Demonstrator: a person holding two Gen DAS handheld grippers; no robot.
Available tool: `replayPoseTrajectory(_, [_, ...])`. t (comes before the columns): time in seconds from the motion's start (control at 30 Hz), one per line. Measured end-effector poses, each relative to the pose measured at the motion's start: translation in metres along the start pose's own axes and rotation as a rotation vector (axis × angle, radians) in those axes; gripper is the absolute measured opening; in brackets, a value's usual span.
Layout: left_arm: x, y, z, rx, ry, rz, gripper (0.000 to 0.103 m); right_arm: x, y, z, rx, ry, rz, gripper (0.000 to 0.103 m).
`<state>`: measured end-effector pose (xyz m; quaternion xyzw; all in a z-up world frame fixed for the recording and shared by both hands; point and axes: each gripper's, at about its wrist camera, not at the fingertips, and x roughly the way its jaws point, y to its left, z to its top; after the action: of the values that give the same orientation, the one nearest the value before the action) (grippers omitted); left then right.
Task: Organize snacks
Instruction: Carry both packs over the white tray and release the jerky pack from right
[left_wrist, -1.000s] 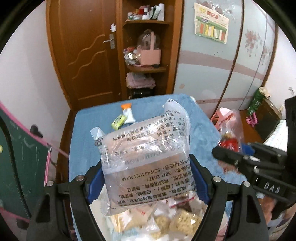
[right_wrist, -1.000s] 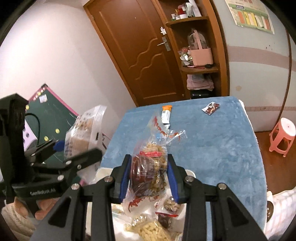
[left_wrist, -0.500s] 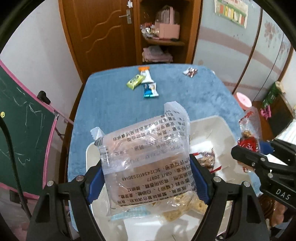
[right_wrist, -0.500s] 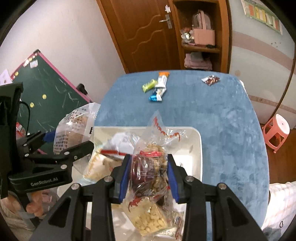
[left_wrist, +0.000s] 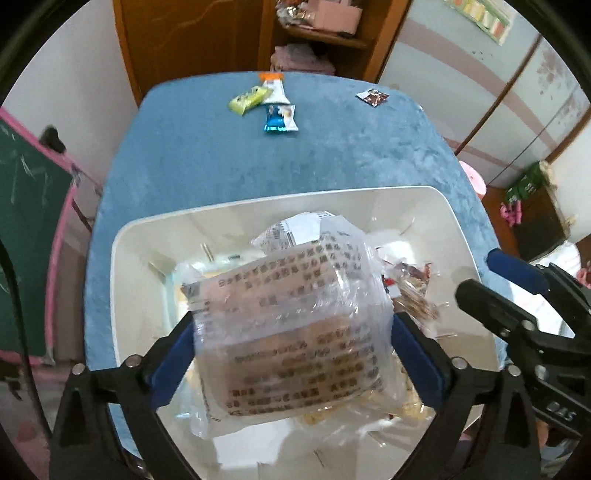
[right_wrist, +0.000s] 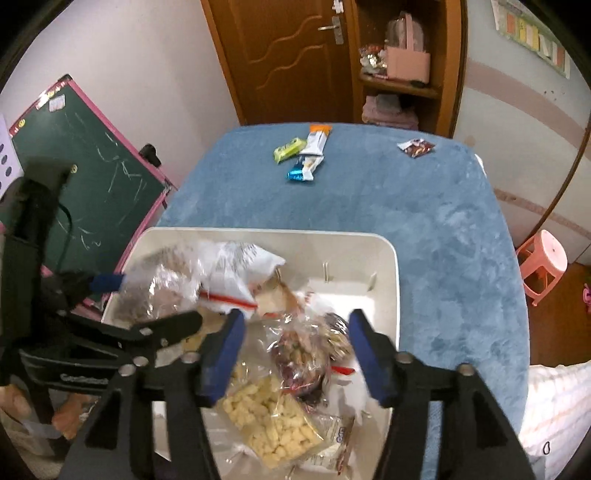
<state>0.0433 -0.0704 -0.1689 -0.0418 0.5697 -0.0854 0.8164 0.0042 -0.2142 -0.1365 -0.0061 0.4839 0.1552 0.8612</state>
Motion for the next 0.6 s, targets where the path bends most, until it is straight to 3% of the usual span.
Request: replayPoseTrajectory(0.6, [-0.0031,0.0,0.0007,-0.011,-0.031,0.006,0.102,-0.0014,-0.0017,0.0044,0.007,-0.018,0.002,0.063])
